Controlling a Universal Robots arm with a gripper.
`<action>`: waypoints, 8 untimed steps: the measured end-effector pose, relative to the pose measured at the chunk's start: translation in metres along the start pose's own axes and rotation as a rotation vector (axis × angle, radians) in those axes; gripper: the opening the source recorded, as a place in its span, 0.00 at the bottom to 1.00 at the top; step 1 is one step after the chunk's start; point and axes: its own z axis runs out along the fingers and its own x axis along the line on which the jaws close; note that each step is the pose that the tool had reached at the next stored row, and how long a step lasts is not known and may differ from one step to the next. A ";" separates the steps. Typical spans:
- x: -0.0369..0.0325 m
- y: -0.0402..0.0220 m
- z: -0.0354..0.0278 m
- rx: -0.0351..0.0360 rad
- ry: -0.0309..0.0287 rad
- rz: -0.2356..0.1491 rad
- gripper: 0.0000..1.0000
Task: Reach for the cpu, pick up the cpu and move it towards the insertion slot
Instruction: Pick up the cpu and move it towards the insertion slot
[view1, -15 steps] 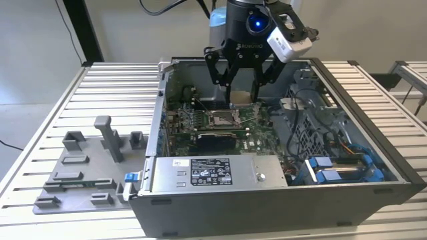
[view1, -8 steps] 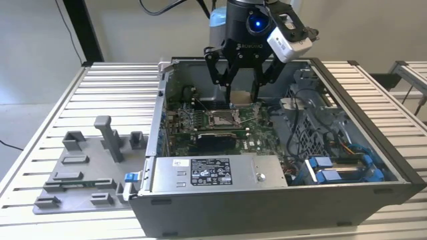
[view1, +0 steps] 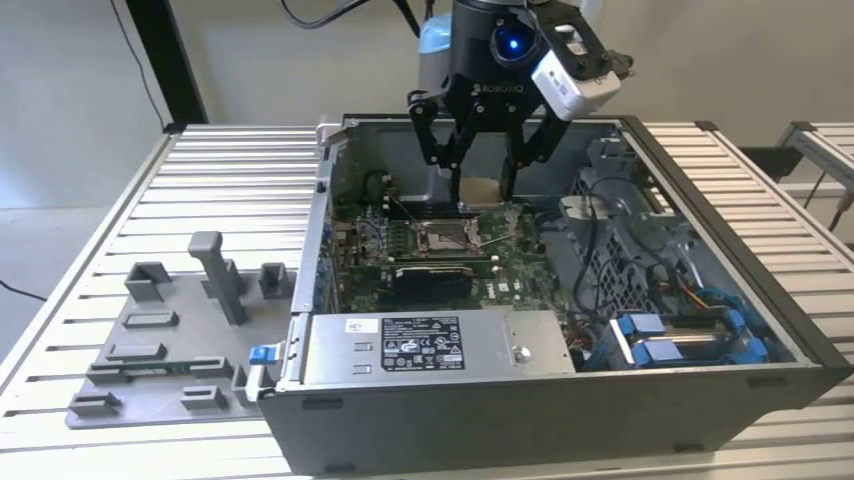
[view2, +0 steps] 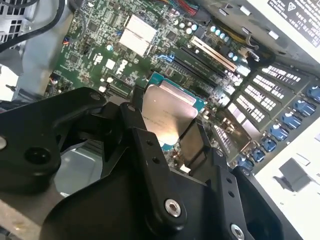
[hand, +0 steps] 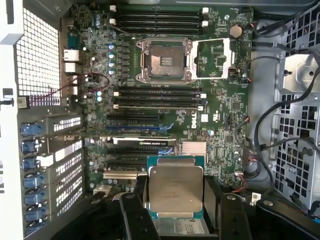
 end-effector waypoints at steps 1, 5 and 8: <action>0.0000 0.0020 0.0000 -0.0001 -0.0001 0.000 0.00; 0.0001 0.0128 -0.0001 0.0001 0.0000 0.000 0.00; 0.0001 0.0202 -0.0001 0.0000 0.0000 0.000 0.00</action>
